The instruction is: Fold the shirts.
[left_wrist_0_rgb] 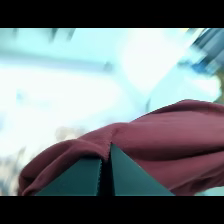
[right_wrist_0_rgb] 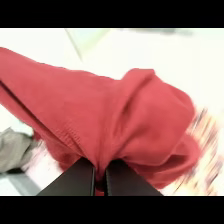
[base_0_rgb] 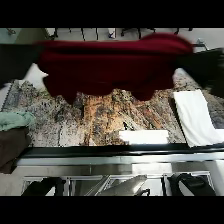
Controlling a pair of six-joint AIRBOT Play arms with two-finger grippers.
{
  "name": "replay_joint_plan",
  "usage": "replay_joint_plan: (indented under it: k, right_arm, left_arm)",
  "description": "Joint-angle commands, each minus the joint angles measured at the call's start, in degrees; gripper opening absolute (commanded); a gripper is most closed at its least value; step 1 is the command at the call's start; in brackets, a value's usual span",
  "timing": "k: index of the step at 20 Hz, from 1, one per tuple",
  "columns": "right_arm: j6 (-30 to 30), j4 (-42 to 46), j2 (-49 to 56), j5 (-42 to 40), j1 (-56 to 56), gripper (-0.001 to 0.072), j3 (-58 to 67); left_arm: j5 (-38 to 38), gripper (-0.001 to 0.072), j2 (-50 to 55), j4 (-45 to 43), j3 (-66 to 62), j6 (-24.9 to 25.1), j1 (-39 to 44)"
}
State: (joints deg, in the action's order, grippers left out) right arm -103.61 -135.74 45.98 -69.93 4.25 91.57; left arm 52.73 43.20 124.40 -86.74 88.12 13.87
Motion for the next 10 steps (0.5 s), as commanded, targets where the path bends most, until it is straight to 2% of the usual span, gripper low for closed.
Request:
replay_joint_plan:
  k: [1, 3, 5, 8, 10]
  right_arm:
    - [0.2, 6.25, -2.82, -9.27, -0.94, 0.0023, 8.35]
    - [0.33, 6.97, -1.9, -15.56, -0.94, 0.0023, 6.03]
    - [0.28, 6.88, -1.25, -17.99, -0.92, 0.0023, 0.42]
    - [-0.15, 5.46, -1.27, -17.57, -0.66, 0.0023, -13.68]
    - [-0.7, 5.44, -1.27, -13.99, 1.03, 0.0024, -25.2]
  left_arm:
    - [3.67, 0.0013, -5.49, -3.63, -5.79, -0.83, 0.66]
    - [6.54, 0.0013, -6.82, -3.82, -2.38, -1.27, 0.61]
    - [7.72, 0.0013, -7.34, -3.08, 4.68, -2.34, 0.61]
    - [7.37, 0.0013, -6.84, -2.75, 18.38, -2.71, 1.6]
    - [6.95, 0.0013, -4.55, -2.75, 27.98, -2.71, 3.8]
